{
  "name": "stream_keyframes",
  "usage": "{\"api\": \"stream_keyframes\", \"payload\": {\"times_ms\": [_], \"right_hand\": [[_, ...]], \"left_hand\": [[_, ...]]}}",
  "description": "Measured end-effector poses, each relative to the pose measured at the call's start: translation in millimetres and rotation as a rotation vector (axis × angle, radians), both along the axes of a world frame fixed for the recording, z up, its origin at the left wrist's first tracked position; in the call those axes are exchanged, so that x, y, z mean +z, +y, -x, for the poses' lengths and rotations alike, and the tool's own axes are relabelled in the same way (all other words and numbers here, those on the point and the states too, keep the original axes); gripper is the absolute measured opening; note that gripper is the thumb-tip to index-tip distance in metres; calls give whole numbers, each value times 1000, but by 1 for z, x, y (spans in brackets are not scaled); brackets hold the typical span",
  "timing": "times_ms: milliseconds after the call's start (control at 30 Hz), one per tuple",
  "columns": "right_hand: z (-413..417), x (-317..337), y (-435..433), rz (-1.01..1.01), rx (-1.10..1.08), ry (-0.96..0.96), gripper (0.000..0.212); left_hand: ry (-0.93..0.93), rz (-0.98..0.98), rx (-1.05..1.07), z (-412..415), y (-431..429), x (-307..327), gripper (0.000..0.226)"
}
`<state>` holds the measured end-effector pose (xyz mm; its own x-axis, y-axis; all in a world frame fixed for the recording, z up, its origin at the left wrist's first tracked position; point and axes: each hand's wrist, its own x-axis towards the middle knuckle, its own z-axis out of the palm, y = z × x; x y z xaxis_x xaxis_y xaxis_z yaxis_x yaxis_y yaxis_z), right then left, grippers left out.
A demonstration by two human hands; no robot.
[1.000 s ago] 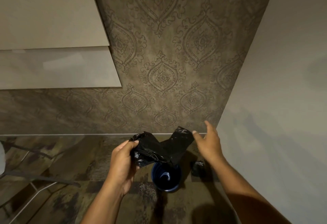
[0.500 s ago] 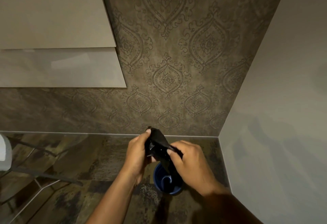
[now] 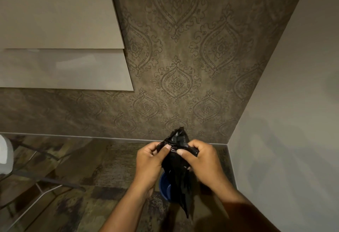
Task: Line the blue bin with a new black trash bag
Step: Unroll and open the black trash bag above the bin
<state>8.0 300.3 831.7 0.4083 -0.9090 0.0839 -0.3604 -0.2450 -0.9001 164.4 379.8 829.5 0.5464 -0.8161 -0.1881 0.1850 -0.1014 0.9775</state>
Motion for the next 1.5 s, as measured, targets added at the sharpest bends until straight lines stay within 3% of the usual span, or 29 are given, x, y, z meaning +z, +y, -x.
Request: {"api": "stream_keyframes", "payload": {"times_ms": [133, 467, 567, 667, 733, 800, 867, 933, 1000, 1100, 1200, 1300, 1400, 1500], "right_hand": [[17, -3, -20, -115, -58, -64, 12], [52, 10, -64, -279, -197, -237, 15], [53, 14, -65, -284, -146, -231, 17], [45, 13, -60, -267, -120, -233, 17], [38, 10, -54, -235, -115, -209, 17], [31, 8, -47, -201, -105, -180, 17], [26, 7, -40, -149, -89, -163, 17], [22, 6, -34, -59, -65, -130, 15], [21, 6, -26, 29, -6, -107, 12], [19, 1, -14, 160, 97, -49, 10], [18, -10, 1, 246, 205, 37, 8], [18, -20, 12, 235, 287, 90, 8], [20, -20, 19, 116, 329, 93, 19], [22, -13, 19, -16, 234, 15, 29]], "left_hand": [[50, -16, 33, -20, 0, 3, 10], [-33, -56, 1, -70, 3, -3, 11], [-170, -77, 84, -73, -2, -3, 13], [-481, -226, 266, -70, -8, -6, 24], [-527, -167, 379, -58, -7, -5, 20], [-436, -44, 352, -41, -4, -9, 3], [-215, -61, 254, -23, -4, -13, 38], [139, -210, 124, -14, -9, -15, 60], [419, -316, -27, -8, -15, -16, 73], [608, -271, -107, -7, -25, -18, 75], [650, -196, 22, -6, -35, -19, 54], [542, -212, 126, -7, -40, -26, 23], [471, -214, 107, -6, -38, -29, 22], [406, -187, 68, -4, -29, -31, 21]]}}
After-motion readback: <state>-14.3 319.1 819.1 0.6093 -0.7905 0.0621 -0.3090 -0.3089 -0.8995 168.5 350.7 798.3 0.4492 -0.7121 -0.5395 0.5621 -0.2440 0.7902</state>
